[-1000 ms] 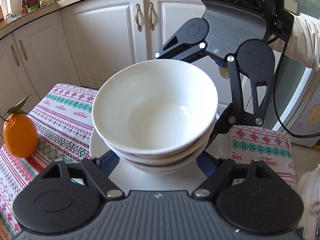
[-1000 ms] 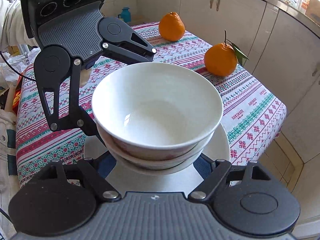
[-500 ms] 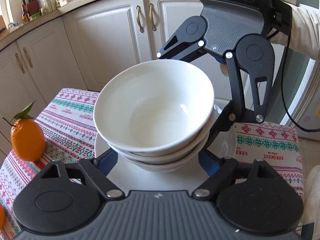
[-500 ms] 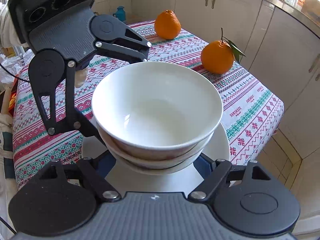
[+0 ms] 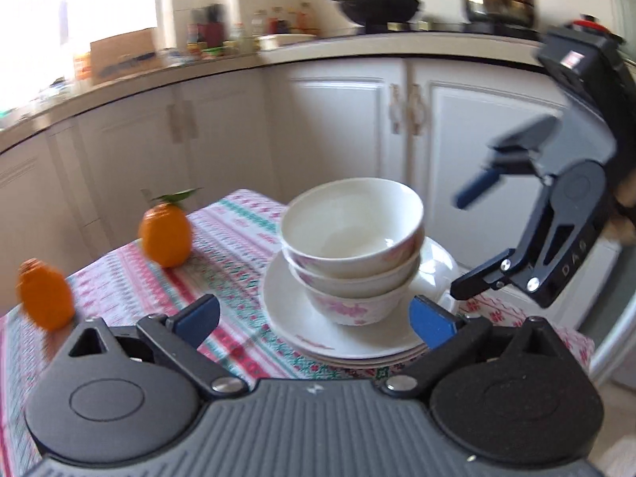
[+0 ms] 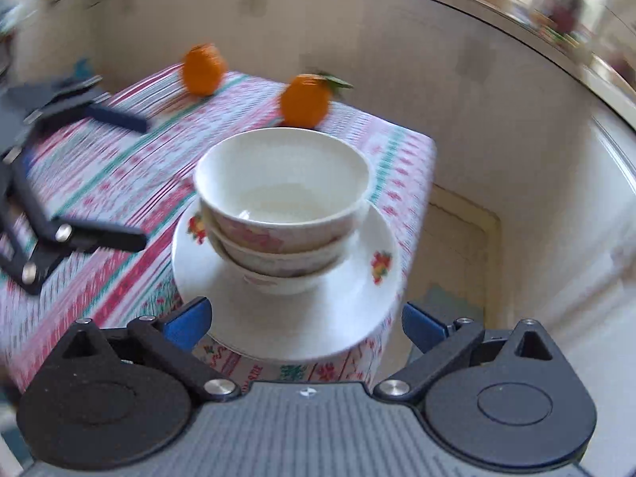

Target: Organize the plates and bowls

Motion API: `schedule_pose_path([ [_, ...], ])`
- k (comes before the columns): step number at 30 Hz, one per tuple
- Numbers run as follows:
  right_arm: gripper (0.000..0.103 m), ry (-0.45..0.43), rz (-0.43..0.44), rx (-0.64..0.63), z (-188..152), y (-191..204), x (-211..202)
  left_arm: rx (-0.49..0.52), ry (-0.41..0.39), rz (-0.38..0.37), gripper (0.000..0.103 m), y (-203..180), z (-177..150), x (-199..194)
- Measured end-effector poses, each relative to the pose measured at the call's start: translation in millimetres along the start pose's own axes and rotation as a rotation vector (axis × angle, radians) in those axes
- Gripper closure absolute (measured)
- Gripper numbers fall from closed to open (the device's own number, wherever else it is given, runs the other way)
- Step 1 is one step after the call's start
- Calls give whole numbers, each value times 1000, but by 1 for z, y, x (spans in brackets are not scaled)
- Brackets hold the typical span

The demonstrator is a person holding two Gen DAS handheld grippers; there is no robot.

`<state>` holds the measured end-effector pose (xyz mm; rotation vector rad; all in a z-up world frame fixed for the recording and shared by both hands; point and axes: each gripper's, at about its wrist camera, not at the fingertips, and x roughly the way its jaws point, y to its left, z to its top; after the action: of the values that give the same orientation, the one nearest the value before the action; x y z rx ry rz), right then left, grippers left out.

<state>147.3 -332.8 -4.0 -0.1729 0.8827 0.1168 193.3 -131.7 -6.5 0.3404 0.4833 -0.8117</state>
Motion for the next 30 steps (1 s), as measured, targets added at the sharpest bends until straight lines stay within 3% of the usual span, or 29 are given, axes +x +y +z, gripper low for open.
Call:
schedule_pose_path([
  [2,0,-8,-79,154,-4,3,-9,-46,1,114,2,-8,2,-12],
  [4,0,-39,-126,275,-9,8,-21,-111,-8,163,2,-10,5,-26],
  [11,0,-167,-256,400,-21,41,-66,-237,32,337,2,-13,13,-66],
  [18,0,-215,-286,355,-24,69,-86,-286,14,369,2,-18,10,-92],
  [30,0,-247,-296,340,-24,81,-97,-299,23,407,2,-24,8,-98],
])
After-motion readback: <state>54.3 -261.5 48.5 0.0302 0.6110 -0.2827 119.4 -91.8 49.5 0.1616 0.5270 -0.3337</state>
